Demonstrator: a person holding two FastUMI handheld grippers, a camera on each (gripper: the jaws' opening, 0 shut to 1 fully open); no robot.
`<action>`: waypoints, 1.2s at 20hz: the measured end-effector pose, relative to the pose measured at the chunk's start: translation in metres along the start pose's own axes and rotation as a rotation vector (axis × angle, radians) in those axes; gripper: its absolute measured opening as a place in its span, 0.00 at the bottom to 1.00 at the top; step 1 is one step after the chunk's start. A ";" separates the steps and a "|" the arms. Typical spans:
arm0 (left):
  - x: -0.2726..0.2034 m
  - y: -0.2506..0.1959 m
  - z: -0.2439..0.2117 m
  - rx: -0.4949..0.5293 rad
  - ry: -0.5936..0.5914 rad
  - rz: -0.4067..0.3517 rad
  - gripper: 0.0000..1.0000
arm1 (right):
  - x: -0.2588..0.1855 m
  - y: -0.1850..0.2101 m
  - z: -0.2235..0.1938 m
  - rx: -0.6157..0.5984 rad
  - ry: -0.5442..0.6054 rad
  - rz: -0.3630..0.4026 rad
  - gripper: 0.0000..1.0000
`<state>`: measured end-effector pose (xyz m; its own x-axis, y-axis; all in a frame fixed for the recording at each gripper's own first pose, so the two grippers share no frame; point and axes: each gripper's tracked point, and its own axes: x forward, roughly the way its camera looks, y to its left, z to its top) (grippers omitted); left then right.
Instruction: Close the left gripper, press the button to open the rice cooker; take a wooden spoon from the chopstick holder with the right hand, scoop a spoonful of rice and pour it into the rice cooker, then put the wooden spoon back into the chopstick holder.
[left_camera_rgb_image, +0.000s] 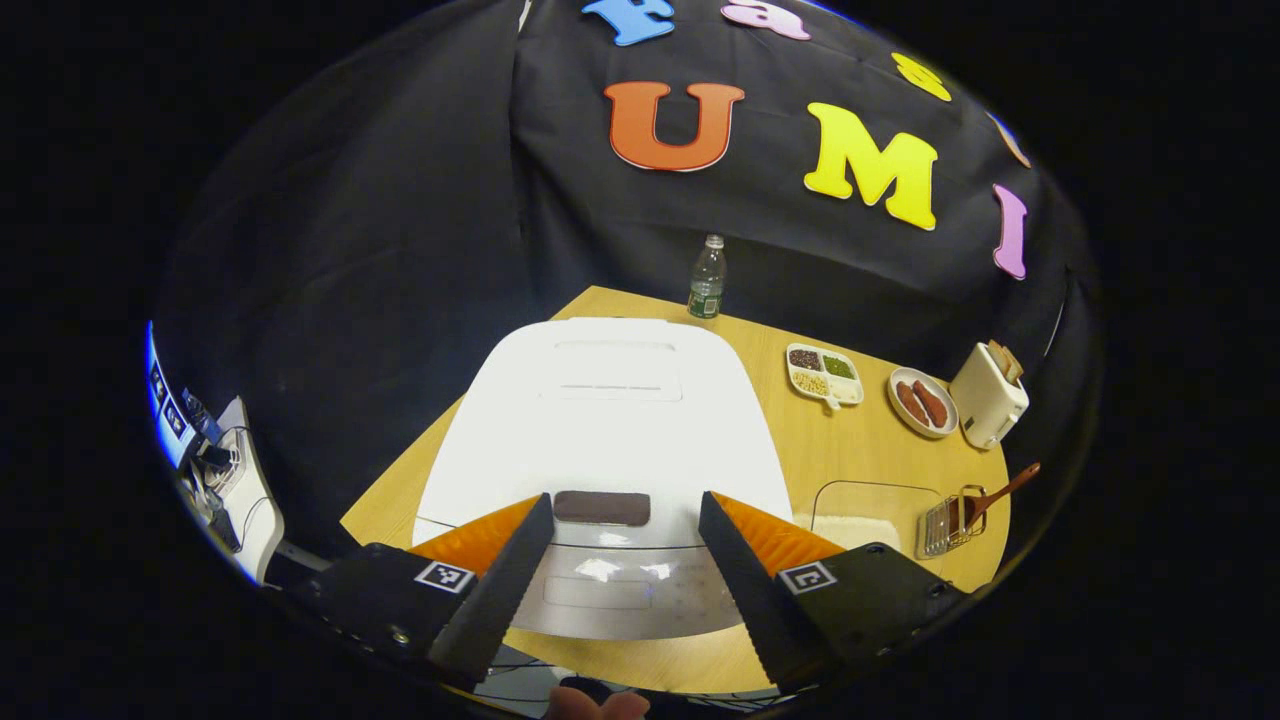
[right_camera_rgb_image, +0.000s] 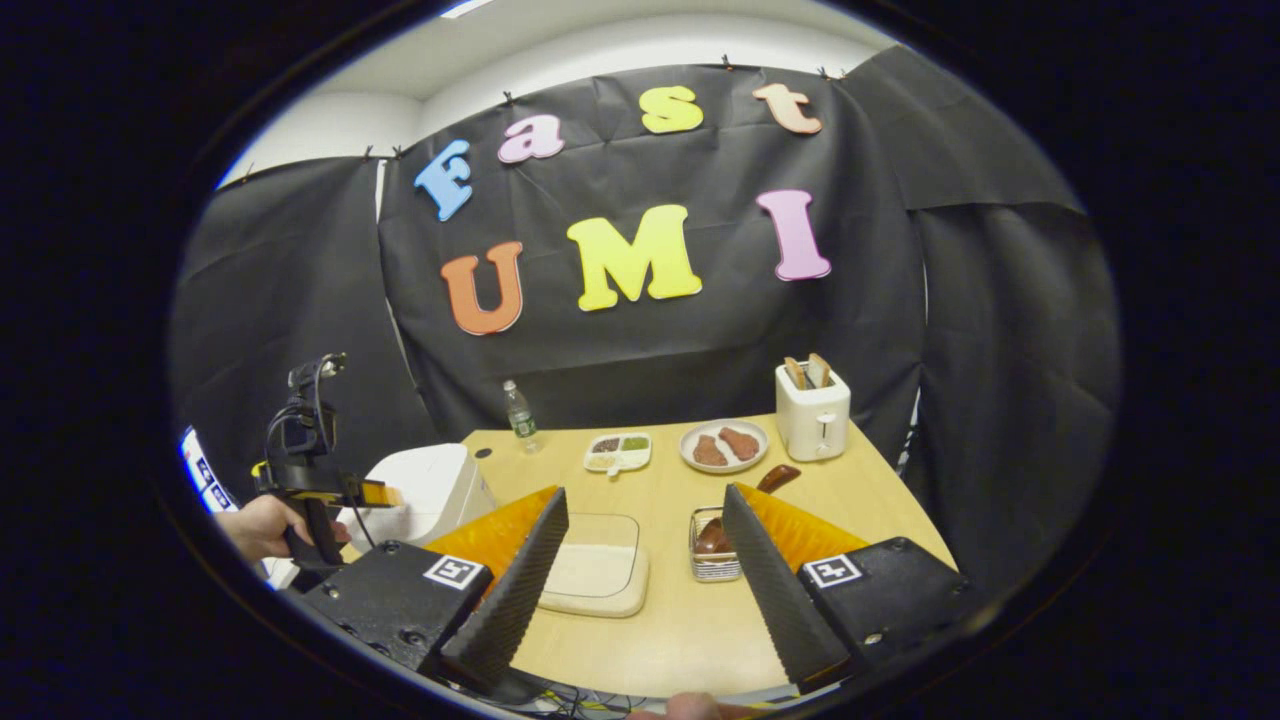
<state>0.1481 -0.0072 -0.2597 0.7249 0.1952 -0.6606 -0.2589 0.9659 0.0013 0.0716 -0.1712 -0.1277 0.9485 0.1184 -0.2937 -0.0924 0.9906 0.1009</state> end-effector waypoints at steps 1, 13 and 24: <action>-0.011 -0.002 0.008 -0.013 -0.025 -0.010 0.95 | 0.001 -0.001 0.003 -0.005 -0.005 -0.003 0.99; -0.253 0.004 0.122 0.036 -0.525 -0.197 0.94 | -0.064 0.107 0.087 -0.123 -0.250 -0.010 1.00; -0.392 0.028 0.047 0.077 -0.653 -0.360 0.94 | -0.199 0.188 0.063 -0.142 -0.294 -0.041 1.00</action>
<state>-0.1135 -0.0482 0.0344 0.9941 -0.0966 -0.0502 0.0934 0.9937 -0.0625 -0.1152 -0.0130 0.0093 0.9972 0.0740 -0.0058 -0.0742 0.9962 -0.0450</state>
